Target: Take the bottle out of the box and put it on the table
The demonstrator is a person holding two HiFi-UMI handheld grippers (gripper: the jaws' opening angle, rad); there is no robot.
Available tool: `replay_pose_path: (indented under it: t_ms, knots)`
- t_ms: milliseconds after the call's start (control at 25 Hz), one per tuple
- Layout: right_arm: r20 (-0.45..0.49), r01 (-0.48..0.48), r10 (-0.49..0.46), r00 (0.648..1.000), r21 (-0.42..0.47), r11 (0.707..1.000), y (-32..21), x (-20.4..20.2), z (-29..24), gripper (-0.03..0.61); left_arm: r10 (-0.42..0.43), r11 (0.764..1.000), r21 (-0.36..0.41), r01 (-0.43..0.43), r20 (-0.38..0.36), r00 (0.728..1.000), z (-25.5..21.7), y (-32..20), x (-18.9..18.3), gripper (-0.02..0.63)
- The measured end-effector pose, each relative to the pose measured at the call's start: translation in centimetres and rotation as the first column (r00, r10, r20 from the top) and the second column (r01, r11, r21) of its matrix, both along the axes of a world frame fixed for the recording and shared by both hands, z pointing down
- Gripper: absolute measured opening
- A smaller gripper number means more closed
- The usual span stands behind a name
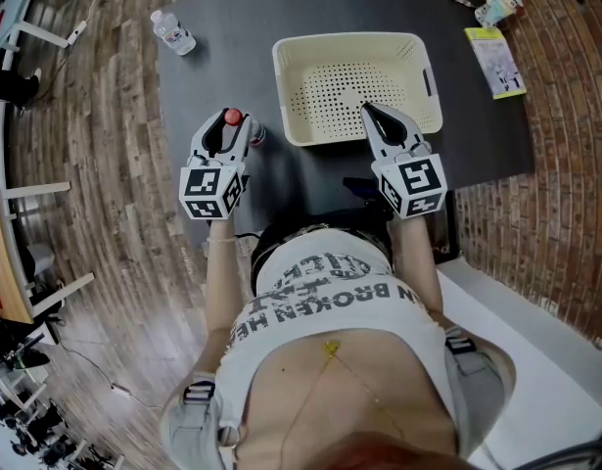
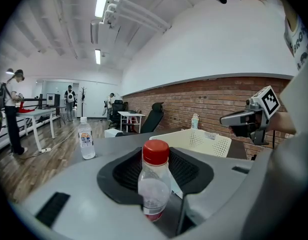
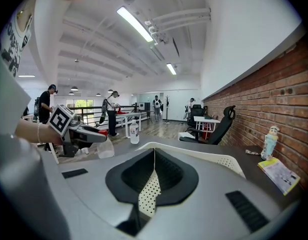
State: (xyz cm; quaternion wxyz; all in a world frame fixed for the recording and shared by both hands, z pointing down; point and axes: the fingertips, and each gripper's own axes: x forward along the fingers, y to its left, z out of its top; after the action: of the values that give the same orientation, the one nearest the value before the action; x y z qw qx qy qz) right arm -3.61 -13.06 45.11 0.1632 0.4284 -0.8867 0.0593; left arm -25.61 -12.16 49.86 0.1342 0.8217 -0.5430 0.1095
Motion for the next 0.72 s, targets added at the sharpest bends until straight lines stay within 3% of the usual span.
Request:
replay_pose_path:
  t_ms: [520,720]
  knots:
    - [0.004,-0.001,0.001,1.0,0.005,1.0,0.2,0.1,-0.2,0.009,0.029,1.0,0.014,-0.028,-0.042,0.999,-0.4,0.3,0.2,0.173]
    - [0.007,-0.006,0.006,1.0,0.01,1.0,0.2,0.5,-0.2,0.009,0.003,0.999,0.051,-0.003,-0.01,1.0,-1.6,1.0,0.0,0.176]
